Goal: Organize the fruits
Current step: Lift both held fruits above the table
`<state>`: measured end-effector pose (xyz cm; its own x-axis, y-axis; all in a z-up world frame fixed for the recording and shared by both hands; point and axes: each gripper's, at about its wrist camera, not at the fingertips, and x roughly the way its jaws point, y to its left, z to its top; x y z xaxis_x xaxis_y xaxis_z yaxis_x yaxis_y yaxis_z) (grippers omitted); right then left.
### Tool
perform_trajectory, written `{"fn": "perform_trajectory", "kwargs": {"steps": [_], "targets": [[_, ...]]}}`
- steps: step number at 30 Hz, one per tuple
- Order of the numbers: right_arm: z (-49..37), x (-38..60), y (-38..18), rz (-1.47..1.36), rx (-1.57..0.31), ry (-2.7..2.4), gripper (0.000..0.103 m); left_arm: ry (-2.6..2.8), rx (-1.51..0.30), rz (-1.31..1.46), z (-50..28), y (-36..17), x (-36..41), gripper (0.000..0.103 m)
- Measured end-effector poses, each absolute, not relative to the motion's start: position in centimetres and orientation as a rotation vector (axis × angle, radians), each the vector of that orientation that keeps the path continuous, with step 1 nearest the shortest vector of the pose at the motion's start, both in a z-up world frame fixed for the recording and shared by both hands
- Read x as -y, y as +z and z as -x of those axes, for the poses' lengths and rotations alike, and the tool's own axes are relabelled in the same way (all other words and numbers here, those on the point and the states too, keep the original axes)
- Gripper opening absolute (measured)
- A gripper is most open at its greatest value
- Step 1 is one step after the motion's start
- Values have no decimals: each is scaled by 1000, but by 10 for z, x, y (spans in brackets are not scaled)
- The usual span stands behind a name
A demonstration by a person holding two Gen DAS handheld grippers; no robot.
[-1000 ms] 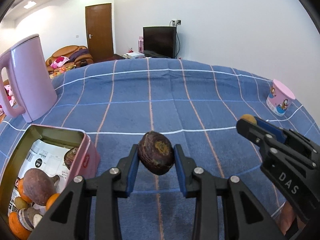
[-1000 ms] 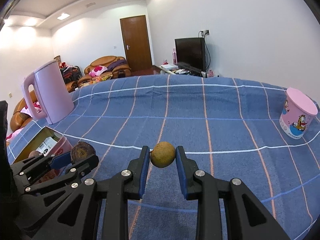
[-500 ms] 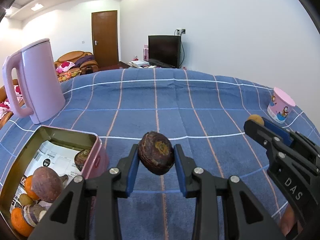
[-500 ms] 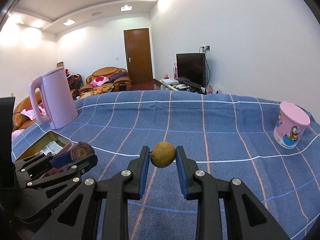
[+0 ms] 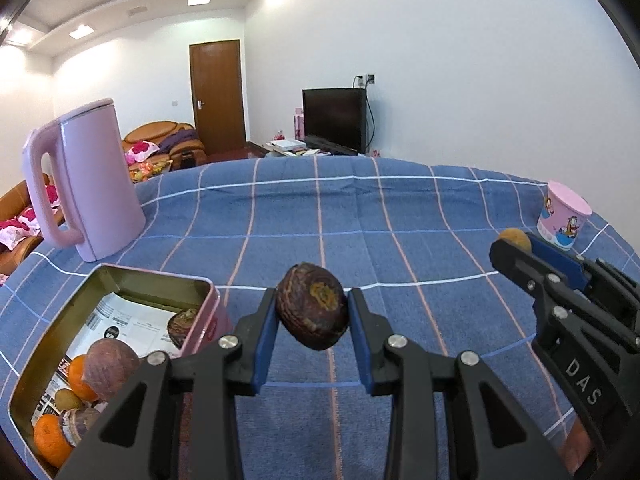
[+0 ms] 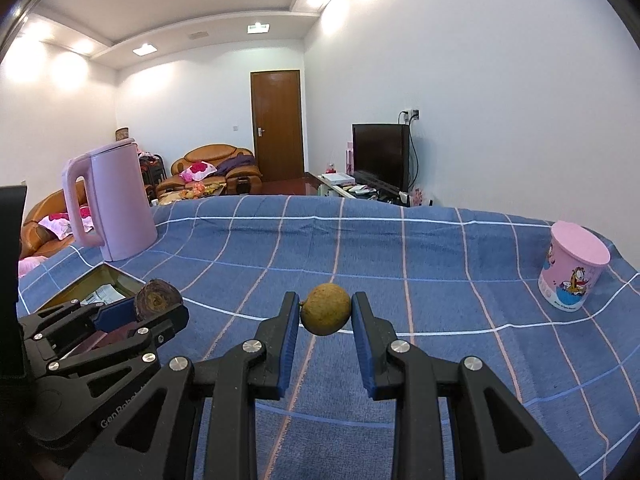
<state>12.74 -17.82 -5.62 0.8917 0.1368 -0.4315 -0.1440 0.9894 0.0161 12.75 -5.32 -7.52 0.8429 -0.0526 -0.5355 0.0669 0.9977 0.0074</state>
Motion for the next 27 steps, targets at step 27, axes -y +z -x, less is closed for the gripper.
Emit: {"fn": "perform_trajectory", "kwargs": {"steps": [27], "targets": [[-108, 172, -52, 53, -363, 140, 28, -18, -460, -48, -107, -67, 52, 36]]}}
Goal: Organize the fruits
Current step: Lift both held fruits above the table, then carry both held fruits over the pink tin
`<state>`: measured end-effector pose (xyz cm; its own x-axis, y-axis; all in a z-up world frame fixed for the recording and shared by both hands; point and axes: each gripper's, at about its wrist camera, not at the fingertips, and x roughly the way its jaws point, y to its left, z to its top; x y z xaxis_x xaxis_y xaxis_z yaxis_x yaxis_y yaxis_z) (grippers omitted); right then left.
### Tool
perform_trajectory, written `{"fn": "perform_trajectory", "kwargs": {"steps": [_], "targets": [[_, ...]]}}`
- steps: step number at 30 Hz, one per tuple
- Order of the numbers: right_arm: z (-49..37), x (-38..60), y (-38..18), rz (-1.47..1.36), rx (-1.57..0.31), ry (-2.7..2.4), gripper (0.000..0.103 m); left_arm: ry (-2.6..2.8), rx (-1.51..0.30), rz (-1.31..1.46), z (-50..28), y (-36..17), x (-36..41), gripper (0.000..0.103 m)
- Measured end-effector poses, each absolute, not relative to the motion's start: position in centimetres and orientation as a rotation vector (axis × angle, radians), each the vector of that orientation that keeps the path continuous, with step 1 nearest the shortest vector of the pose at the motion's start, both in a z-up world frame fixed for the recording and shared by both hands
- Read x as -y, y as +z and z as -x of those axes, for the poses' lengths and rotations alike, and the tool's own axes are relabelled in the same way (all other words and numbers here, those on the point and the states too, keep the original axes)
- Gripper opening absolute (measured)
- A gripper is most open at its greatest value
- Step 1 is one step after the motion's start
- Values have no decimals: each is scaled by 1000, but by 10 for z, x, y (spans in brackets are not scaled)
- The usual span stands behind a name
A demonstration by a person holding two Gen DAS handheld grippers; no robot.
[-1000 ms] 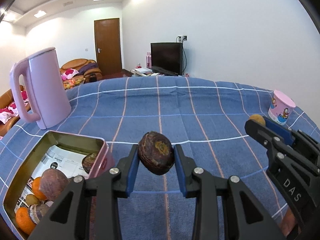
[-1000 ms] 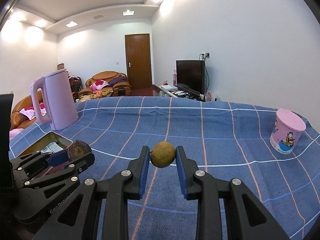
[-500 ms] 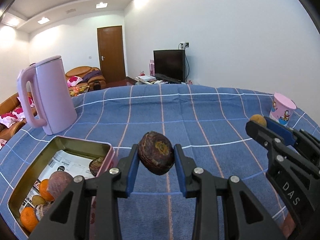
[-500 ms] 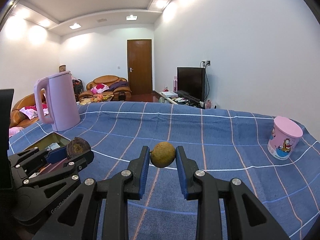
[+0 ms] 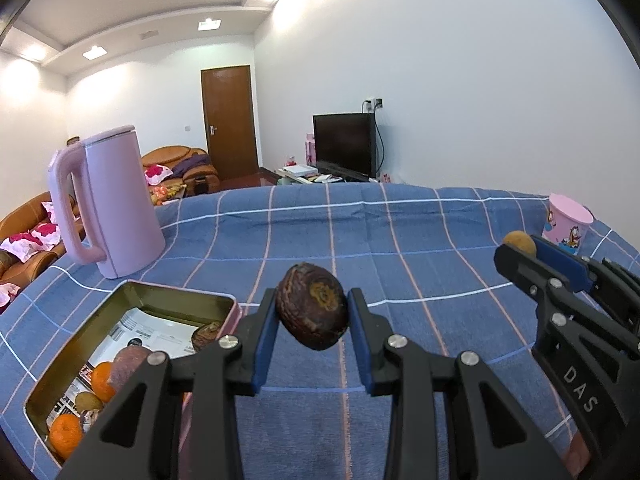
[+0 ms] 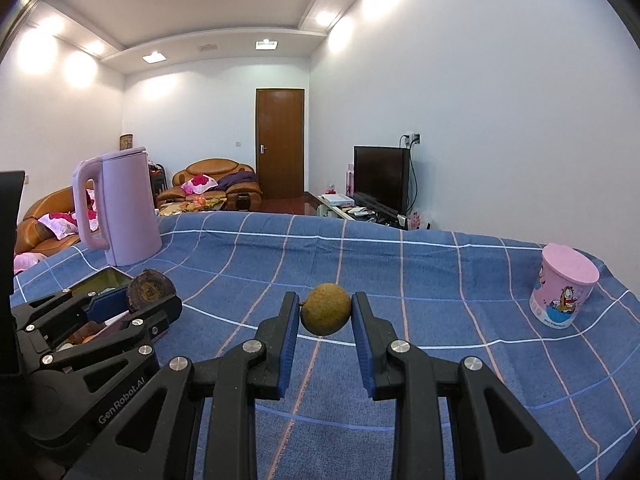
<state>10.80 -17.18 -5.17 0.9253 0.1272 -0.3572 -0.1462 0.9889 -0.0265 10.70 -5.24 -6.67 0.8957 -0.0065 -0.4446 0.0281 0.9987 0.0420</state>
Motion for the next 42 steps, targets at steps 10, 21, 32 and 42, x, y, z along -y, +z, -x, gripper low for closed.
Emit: {"fn": "perform_trajectory", "kwargs": {"steps": [10, 21, 32, 42], "targets": [[-100, 170, -49, 67, -324, 132, 28, 10, -419, -64, -99, -63, 53, 36], [-88, 166, -46, 91, -286, 129, 28, 39, -376, -89, -86, -60, 51, 36], [-83, 168, -46, 69, -287, 132, 28, 32, -378, -86, -76, -59, 43, 36], [-90, 147, -47, 92, -315, 199, 28, 35, -399, -76, -68, -59, 20, 36]]}}
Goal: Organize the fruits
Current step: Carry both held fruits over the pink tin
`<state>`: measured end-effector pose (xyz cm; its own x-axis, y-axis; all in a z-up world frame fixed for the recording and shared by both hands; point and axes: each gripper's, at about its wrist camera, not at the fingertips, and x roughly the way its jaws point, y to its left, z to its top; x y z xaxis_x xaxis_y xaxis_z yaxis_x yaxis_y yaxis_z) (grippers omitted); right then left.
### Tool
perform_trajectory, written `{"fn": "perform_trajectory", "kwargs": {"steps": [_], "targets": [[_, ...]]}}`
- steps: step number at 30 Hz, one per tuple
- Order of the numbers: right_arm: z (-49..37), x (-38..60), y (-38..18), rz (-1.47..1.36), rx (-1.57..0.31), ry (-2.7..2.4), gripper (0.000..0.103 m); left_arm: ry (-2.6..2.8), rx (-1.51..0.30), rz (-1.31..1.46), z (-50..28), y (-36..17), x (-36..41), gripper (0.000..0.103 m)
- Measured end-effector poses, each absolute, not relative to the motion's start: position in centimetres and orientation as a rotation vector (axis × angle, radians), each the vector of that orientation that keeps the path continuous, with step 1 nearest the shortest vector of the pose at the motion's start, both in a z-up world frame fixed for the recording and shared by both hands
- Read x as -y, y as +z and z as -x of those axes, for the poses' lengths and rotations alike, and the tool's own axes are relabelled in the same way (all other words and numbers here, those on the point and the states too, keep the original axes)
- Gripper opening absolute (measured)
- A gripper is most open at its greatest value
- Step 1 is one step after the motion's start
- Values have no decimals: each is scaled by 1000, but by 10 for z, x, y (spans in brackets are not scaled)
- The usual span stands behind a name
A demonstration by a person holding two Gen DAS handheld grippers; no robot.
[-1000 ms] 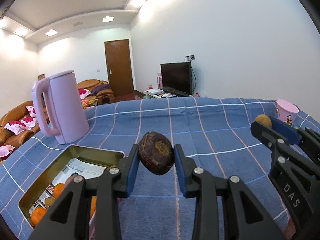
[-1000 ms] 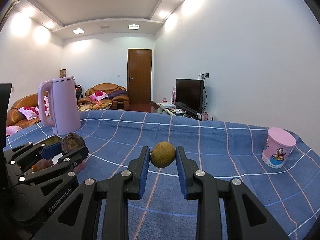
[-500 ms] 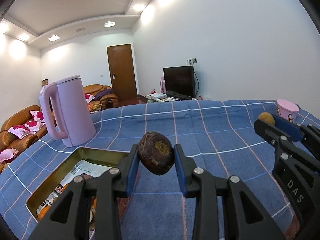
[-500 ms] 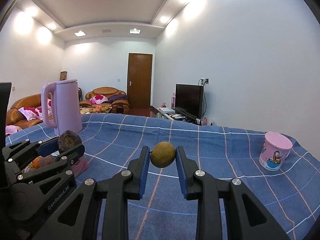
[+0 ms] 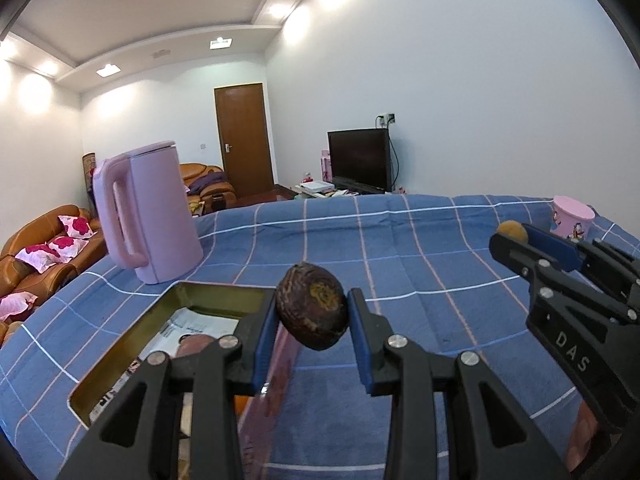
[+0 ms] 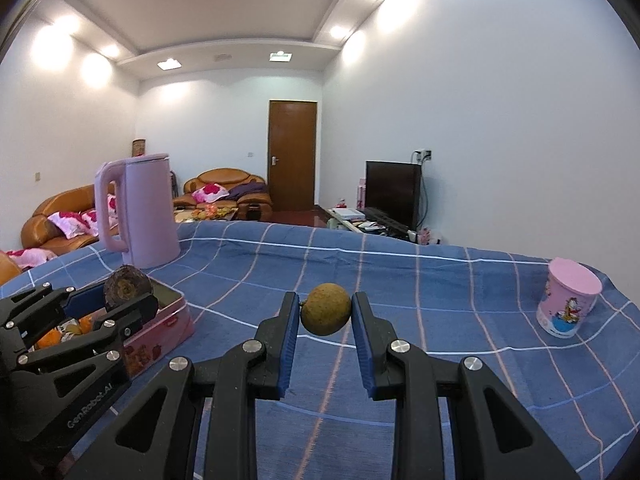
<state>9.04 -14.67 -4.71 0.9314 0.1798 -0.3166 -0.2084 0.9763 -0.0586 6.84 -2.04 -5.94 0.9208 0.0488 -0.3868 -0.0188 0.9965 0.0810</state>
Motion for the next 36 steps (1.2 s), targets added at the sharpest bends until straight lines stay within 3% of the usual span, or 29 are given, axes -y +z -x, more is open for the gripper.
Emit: {"fn": "perform_trajectory", "kwargs": {"steps": [36], "targets": [[-131, 10, -39, 165, -383, 472, 28, 285, -540, -1, -95, -55, -122, 36]]}}
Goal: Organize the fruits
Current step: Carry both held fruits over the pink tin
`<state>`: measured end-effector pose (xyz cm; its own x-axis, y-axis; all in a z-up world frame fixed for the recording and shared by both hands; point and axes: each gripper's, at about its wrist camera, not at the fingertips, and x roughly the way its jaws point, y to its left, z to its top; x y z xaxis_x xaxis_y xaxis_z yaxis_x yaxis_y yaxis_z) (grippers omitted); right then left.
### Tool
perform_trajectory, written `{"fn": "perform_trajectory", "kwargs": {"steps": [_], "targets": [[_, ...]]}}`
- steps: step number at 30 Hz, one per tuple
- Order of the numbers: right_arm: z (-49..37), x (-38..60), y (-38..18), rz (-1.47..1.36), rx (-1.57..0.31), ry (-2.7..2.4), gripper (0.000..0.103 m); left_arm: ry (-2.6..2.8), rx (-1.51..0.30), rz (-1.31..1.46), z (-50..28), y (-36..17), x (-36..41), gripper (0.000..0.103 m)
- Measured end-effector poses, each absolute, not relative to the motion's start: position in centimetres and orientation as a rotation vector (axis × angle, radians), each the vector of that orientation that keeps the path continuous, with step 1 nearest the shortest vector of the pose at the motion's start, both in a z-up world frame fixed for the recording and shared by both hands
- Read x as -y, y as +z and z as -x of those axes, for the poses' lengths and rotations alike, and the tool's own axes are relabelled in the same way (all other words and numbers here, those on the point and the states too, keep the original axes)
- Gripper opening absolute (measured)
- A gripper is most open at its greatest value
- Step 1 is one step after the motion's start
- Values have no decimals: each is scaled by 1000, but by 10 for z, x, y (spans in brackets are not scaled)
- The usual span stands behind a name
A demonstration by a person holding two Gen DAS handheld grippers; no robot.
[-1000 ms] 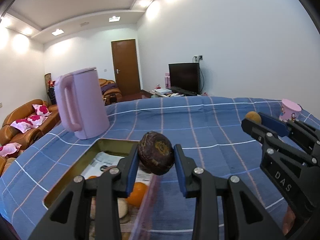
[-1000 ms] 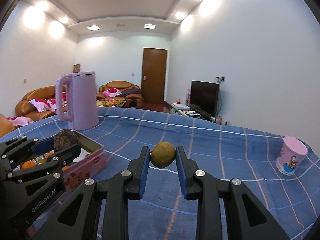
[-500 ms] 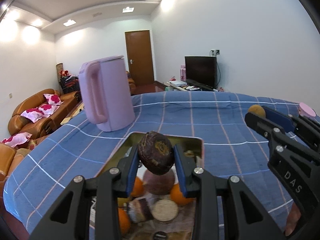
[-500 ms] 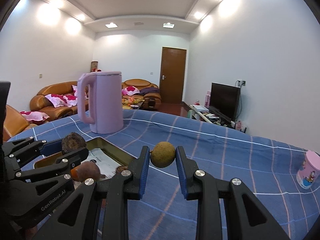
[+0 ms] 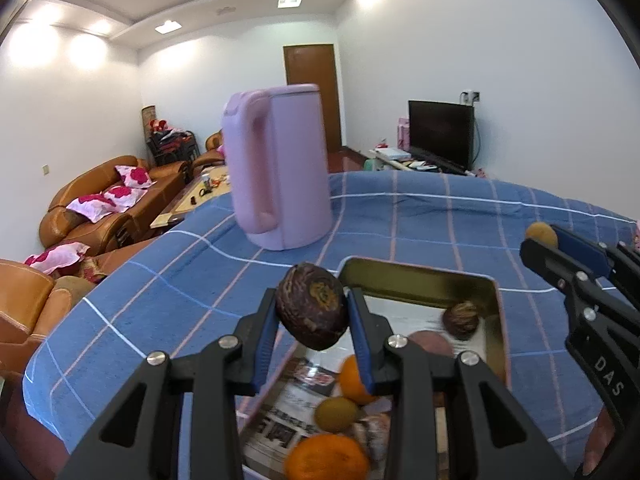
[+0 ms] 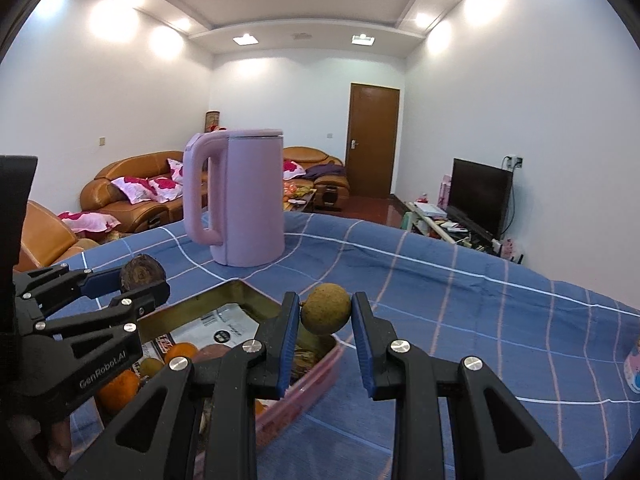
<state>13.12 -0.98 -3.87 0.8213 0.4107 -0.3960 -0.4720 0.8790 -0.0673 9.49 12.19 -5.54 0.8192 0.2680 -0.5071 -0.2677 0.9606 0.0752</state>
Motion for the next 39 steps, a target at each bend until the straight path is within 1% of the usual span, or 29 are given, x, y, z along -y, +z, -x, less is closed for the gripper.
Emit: {"fn": "perform_trajectory", "kwargs": {"steps": [10, 24, 39], "targets": [[-143, -23, -50, 193, -432, 503, 28, 296, -582, -21, -104, -65, -133, 36], [-159, -34, -71, 206, -529, 516, 29, 269, -647, -38, -116, -78, -130, 36], [-164, -39, -74, 217, -562, 537, 29, 262, -672, -59, -120, -83, -122, 36]]}}
